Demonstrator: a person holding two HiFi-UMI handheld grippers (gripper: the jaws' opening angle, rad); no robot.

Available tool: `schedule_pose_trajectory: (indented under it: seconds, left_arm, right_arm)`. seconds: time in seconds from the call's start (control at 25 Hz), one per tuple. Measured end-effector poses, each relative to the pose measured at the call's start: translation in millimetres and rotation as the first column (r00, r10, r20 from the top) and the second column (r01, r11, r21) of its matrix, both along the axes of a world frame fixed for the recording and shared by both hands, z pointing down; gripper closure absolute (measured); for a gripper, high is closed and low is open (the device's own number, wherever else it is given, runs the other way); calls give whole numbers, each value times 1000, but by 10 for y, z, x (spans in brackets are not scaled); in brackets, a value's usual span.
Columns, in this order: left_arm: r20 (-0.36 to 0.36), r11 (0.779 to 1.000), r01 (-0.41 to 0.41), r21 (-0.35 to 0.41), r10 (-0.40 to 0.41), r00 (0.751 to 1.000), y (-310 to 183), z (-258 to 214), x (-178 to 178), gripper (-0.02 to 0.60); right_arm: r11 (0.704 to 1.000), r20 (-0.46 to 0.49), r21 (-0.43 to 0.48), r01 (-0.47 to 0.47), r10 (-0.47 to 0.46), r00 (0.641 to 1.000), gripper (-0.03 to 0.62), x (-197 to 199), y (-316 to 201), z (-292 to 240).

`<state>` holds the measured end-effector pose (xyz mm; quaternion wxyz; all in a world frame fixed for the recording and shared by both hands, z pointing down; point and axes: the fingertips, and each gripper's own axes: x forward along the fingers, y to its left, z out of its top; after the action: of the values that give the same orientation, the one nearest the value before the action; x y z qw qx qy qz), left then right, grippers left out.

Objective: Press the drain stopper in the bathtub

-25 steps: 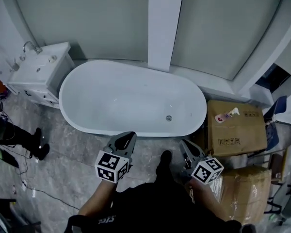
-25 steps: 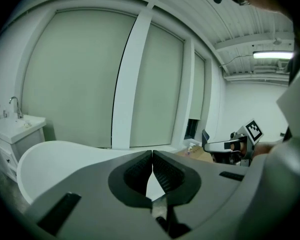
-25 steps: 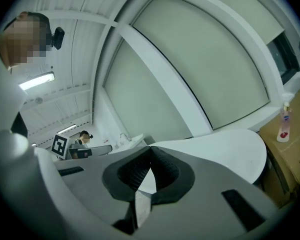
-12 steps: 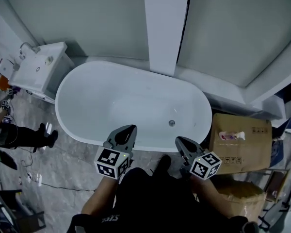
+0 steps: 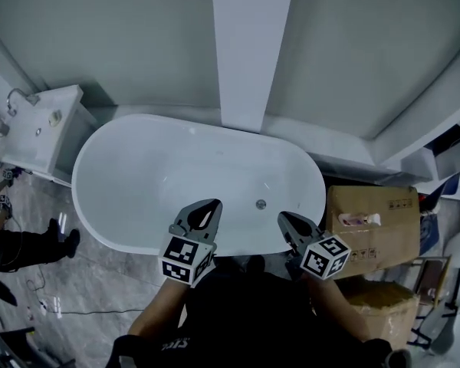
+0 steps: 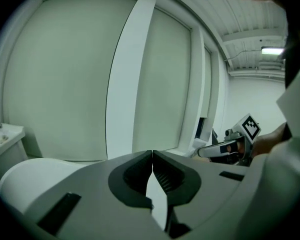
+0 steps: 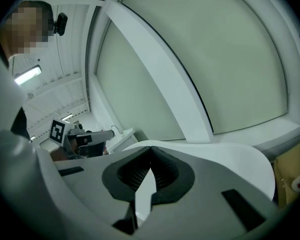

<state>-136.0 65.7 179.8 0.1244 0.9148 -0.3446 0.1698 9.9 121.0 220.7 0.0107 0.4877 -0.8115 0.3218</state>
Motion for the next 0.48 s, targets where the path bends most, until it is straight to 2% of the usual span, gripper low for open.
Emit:
schedule_pose_trajectory:
  seconds: [0.16,0.32,0.48]
  left_arm:
    - [-18,999,-39,22,39,999,-248,8,-4,561]
    - [-46,999,-48,-8,47,998,-370,56,17,561]
    - [-27,998,-46,-43,45,999,-481,180,113,561]
  right_arm:
    - [1000,1,1,-28,28,1000,580,-130,-182,-14]
    - [999,19,-24,-48,48,999,580,-168,-256,60]
    - [997,42,-51,-51,53,998,580,-77,-337,159]
